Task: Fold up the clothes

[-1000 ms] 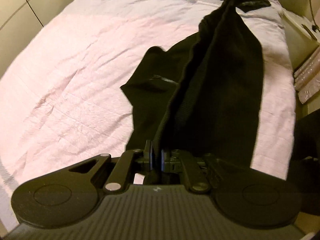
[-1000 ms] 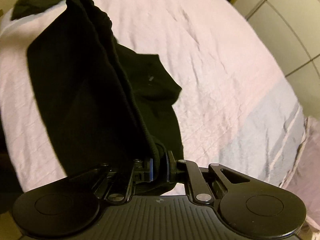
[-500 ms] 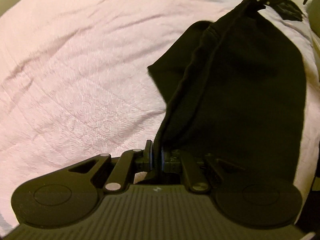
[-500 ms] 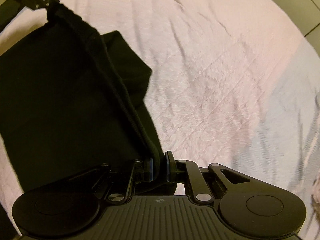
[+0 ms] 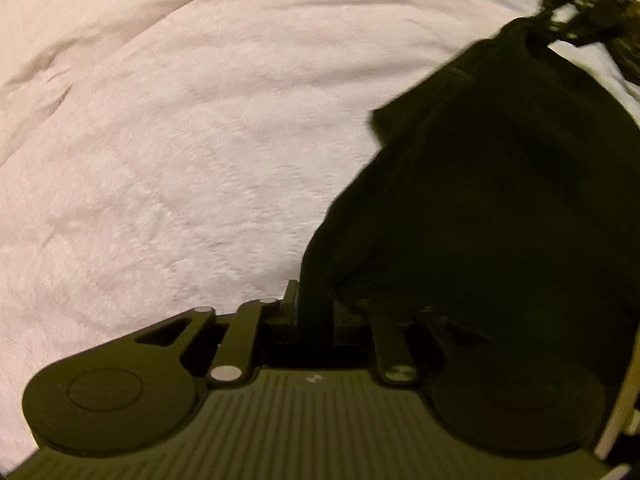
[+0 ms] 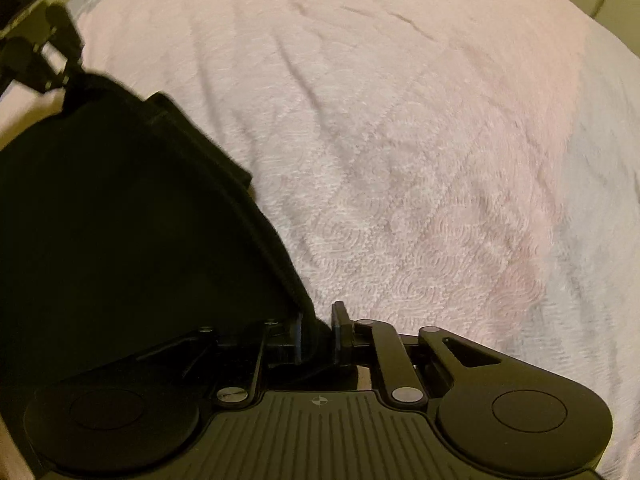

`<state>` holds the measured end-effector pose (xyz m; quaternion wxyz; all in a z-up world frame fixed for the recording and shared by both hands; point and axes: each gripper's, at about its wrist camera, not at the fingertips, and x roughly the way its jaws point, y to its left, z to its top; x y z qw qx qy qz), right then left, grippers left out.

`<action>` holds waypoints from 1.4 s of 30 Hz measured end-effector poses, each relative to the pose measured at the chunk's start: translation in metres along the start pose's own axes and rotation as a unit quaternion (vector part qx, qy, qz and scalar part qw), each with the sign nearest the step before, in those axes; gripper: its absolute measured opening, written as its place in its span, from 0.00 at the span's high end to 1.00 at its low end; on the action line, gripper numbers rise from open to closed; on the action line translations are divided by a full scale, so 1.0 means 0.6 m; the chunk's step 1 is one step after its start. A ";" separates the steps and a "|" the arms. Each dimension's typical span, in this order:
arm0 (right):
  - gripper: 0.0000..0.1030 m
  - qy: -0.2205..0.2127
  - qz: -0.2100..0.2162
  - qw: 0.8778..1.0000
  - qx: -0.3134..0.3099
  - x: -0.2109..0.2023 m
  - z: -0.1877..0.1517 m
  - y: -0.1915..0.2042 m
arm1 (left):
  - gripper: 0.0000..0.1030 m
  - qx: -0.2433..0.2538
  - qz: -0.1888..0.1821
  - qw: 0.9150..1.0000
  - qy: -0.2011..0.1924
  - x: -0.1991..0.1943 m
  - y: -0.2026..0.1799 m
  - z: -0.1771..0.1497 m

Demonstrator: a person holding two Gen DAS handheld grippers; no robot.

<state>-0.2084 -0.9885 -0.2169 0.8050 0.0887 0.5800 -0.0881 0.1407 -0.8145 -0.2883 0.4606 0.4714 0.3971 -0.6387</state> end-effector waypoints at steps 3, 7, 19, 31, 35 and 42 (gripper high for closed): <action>0.60 -0.025 -0.042 0.997 0.052 -0.008 -0.013 -0.015 | 0.69 -0.047 0.028 0.998 -0.010 -0.012 0.024 -0.009; 0.59 -0.051 -0.094 0.986 0.131 -0.060 -0.048 -0.025 | 0.75 -0.109 0.066 0.992 -0.022 -0.028 0.056 -0.022; 0.48 -0.105 -0.070 0.988 0.085 -0.215 -0.240 0.187 | 0.64 -0.016 0.134 0.988 -0.072 -0.182 -0.179 -0.180; 0.36 -0.119 -0.088 0.972 -0.184 -0.171 -0.421 0.457 | 0.36 0.281 0.235 0.926 -0.089 -0.156 -0.577 -0.395; 0.36 -0.127 -0.144 0.953 -0.236 -0.132 -0.436 0.481 | 0.36 0.340 0.293 0.887 -0.106 -0.102 -0.599 -0.421; 0.36 -0.128 -0.247 0.905 -0.322 -0.041 -0.459 0.517 | 0.38 0.378 0.362 0.843 -0.126 -0.035 -0.543 -0.453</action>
